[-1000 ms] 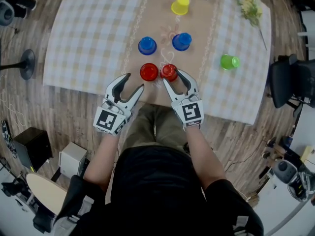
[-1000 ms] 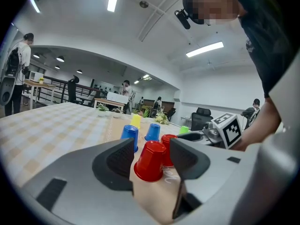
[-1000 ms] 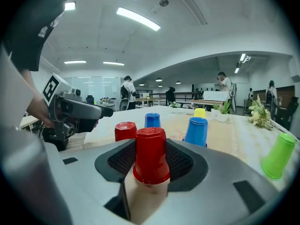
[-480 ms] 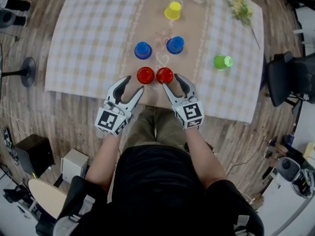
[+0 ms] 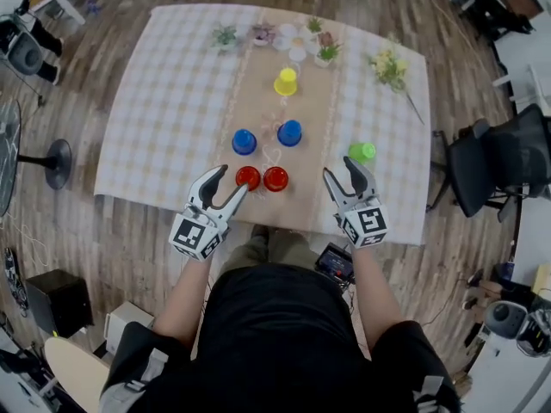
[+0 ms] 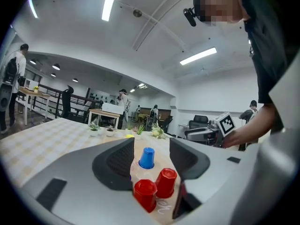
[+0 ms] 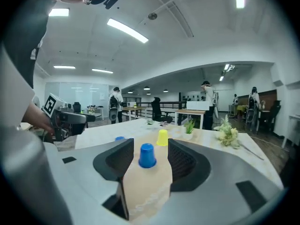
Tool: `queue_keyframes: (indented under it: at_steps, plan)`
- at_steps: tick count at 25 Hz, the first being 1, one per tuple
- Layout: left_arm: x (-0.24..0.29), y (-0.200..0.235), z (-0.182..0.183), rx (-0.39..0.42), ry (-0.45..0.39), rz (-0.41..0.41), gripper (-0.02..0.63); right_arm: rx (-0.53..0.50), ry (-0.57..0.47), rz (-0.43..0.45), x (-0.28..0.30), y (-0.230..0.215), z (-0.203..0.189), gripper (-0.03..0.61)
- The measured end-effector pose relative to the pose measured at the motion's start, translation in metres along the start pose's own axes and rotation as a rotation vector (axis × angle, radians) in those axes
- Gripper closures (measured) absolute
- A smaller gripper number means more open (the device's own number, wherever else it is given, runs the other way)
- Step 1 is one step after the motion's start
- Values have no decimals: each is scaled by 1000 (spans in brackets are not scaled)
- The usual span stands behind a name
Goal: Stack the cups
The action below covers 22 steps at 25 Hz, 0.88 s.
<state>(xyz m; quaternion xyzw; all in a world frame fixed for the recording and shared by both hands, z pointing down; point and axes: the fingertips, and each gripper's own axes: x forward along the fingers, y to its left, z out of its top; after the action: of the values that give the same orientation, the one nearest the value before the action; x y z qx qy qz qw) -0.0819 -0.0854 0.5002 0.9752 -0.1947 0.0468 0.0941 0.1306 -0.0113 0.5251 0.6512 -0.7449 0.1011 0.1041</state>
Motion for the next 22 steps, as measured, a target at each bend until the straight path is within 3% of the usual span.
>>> queue_keyframes:
  at_steps: [6,10,16,22]
  plan:
    - [11,3,24,23,6,57,377,55,23,-133,-22,-103,-11,335]
    - [16,1,31,30,24,89,377,83,92,-154,-17,-146,-44,323]
    - [20,-7,25,33,47,132,377,113,183,-83,-1,-160,-94,308]
    - [19,-15,12,16,63,167,377,101,199,-27,6,-152,-110,328]
